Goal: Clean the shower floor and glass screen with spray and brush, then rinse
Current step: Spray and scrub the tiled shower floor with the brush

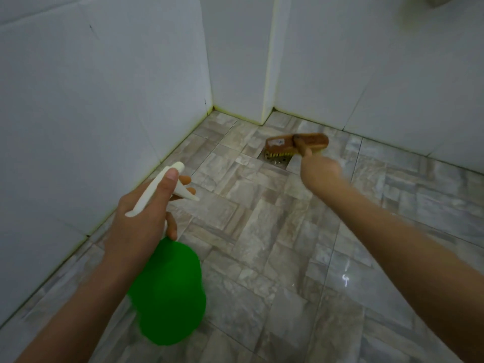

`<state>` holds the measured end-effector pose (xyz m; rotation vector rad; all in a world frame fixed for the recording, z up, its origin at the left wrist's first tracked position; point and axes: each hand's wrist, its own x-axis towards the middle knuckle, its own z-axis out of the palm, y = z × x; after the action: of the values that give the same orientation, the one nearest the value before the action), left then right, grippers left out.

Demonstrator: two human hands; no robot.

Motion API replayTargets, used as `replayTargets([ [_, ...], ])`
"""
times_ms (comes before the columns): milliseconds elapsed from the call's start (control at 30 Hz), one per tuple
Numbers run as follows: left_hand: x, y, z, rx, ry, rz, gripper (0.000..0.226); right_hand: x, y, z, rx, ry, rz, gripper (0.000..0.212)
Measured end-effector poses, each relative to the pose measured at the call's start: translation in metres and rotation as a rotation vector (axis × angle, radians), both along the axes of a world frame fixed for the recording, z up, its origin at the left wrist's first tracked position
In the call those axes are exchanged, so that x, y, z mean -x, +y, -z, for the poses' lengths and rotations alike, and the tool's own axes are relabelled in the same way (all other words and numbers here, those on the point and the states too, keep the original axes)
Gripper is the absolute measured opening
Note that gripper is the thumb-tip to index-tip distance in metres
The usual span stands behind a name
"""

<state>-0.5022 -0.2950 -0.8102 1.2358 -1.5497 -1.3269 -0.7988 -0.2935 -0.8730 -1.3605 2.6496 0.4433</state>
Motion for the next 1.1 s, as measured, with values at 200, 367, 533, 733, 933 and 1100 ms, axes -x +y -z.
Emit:
replayTargets([
  [200,0.003,-0.001,-0.002,0.009,0.004,-0.022,0.027,0.003,-0.006,0.011,-0.079,0.102,-0.03,0.069],
  [367,0.005,0.002,-0.005,0.016,0.037,-0.004,0.023,-0.03,0.012,0.028,-0.156,0.068,-0.083,0.068],
  [533,0.006,0.002,-0.001,0.007,0.033,0.015,0.022,-0.021,-0.002,0.024,-0.082,0.131,-0.027,0.071],
  [733,0.009,0.003,-0.003,0.018,0.053,0.011,0.018,-0.028,0.023,0.039,-0.091,0.079,-0.041,0.073],
  [933,0.008,0.001,0.001,0.017,0.031,0.003,0.026,-0.021,-0.014,0.027,-0.094,0.092,-0.022,0.073],
  [1100,0.007,-0.001,0.005,0.015,0.018,0.003,0.024,-0.03,-0.001,0.054,-0.143,0.079,-0.031,0.076],
])
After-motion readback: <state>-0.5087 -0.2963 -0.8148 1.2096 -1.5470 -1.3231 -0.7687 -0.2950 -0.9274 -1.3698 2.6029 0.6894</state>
